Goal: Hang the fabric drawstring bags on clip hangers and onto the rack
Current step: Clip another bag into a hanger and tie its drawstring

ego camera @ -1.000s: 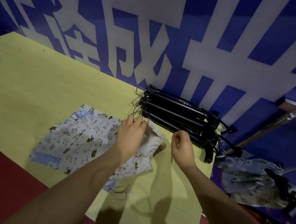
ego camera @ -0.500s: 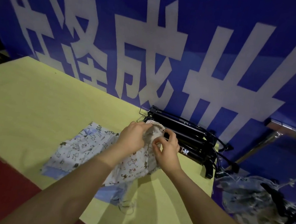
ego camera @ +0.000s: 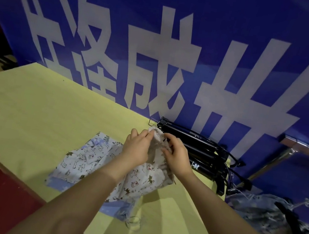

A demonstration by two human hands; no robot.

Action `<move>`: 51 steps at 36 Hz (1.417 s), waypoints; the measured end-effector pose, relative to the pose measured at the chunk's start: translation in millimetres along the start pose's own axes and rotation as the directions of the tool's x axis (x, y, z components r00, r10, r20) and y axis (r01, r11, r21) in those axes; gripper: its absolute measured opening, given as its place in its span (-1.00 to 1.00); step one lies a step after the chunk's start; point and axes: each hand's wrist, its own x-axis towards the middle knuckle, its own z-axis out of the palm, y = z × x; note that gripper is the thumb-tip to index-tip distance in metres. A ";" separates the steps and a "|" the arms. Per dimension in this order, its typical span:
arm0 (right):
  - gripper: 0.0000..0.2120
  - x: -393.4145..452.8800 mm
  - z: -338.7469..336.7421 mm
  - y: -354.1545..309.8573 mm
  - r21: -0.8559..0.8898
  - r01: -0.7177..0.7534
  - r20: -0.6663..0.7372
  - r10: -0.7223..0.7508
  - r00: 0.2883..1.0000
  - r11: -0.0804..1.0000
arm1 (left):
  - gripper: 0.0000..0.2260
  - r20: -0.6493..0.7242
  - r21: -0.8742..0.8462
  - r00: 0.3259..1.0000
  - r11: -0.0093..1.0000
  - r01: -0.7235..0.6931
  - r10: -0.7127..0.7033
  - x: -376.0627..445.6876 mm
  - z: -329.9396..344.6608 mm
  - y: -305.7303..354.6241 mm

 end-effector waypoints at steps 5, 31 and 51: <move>-0.66 6.7 -2.4 1.4 -0.012 -0.057 -0.116 0.055 0.992 0.998 | -0.32 0.013 0.073 1.000 0.997 -0.018 0.018 2.4 0.5 3.4; -0.50 114.6 -47.7 107.7 -0.671 -0.196 0.159 0.397 0.904 0.715 | -0.53 0.062 -0.006 0.997 0.999 0.036 -0.035 99.1 37.3 26.6; -0.62 136.4 -49.7 139.1 -0.690 -0.167 0.130 0.347 0.929 0.704 | -0.56 0.008 0.090 0.997 0.993 0.081 -0.082 119.3 62.4 19.3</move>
